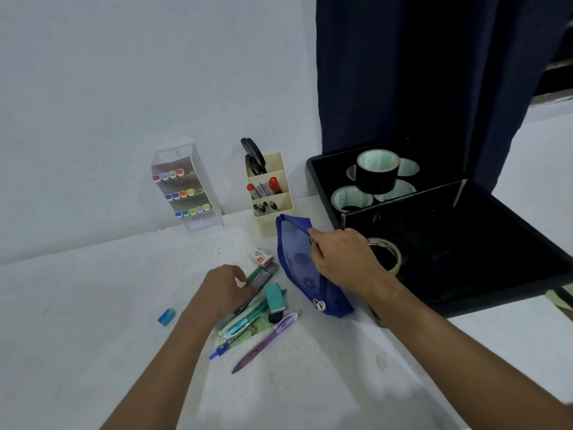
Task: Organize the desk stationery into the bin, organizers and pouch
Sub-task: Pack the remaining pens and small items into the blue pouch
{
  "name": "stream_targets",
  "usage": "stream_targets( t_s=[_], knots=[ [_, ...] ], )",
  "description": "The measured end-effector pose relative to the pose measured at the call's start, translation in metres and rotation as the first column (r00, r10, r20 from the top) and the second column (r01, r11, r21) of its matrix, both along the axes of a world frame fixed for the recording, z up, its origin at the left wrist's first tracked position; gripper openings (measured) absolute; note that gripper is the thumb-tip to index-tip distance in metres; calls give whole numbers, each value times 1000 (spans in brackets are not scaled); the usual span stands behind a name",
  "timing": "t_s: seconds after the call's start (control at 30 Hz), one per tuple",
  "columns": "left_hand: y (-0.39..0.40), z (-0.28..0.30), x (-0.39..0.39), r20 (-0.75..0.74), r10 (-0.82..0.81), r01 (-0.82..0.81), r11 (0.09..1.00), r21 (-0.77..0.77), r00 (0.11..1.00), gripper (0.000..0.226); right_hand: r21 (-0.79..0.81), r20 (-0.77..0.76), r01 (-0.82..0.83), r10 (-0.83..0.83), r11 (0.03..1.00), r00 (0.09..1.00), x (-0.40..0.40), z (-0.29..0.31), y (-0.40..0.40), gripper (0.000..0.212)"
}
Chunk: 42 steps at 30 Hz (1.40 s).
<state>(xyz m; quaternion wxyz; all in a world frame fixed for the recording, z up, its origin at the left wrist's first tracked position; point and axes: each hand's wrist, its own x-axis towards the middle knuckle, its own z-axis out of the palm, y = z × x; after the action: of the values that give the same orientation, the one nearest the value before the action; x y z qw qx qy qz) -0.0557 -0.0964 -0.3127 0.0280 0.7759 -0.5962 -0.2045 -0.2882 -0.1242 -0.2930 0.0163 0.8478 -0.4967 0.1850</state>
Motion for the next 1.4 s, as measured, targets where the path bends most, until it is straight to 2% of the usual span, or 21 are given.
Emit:
stream_targets(
  t_s=[0.13,0.3,0.43,0.57,0.63,0.7,0.77,0.87,0.97,1.03,1.17,1.3,1.4],
  knots=[
    [1,-3,-2,16,-18,18,1000,-5,1000,42,-30,22,-12,13,999,1000,-1,-4,-3,40],
    [4,1,3,92,-171,170,985,14,981,38,-45,60,-23,26,999,998,-3,-8,-4,37],
    [3,12,6,54,-234,236,972,-19,971,23,-33,116,-50,54,998,992,-4,-8,-2,35],
    [-5,37,10,38,-240,242,969,-42,970,28,-39,43,-29,31,999,999,-2,-10,-6,34],
    [-10,59,3,-57,-208,201,974,-106,977,26,-71,19,-27,29,997,999,-2,-12,-8,34],
    [-14,74,-13,-264,-152,117,982,-146,952,21,-101,-1,-20,20,995,1000,0,-12,-10,34],
    [-20,75,-34,-431,-98,66,994,-89,897,19,-107,-16,-6,5,994,1000,2,-11,-11,31],
    [-32,63,-62,-495,-54,55,998,-12,867,19,-125,-29,35,-38,992,999,5,-9,-13,21],
    [-46,47,-80,-479,-45,25,999,-48,877,21,-102,-28,18,-21,995,999,7,-9,-13,13],
    [-53,35,-85,-455,-62,19,995,-98,888,17,-101,-36,10,-13,995,999,5,-9,-13,13],
    [-53,20,-86,-468,-28,-3,998,-67,884,18,-104,-42,10,-14,995,999,3,-10,-11,20],
    [-39,29,-78,-251,-158,102,969,-223,955,21,-75,-43,-6,3,997,999,2,-9,-10,32],
    [-36,29,-50,-218,-121,55,957,-286,968,23,-75,-54,7,-11,997,998,3,-8,-8,34]
  ],
)
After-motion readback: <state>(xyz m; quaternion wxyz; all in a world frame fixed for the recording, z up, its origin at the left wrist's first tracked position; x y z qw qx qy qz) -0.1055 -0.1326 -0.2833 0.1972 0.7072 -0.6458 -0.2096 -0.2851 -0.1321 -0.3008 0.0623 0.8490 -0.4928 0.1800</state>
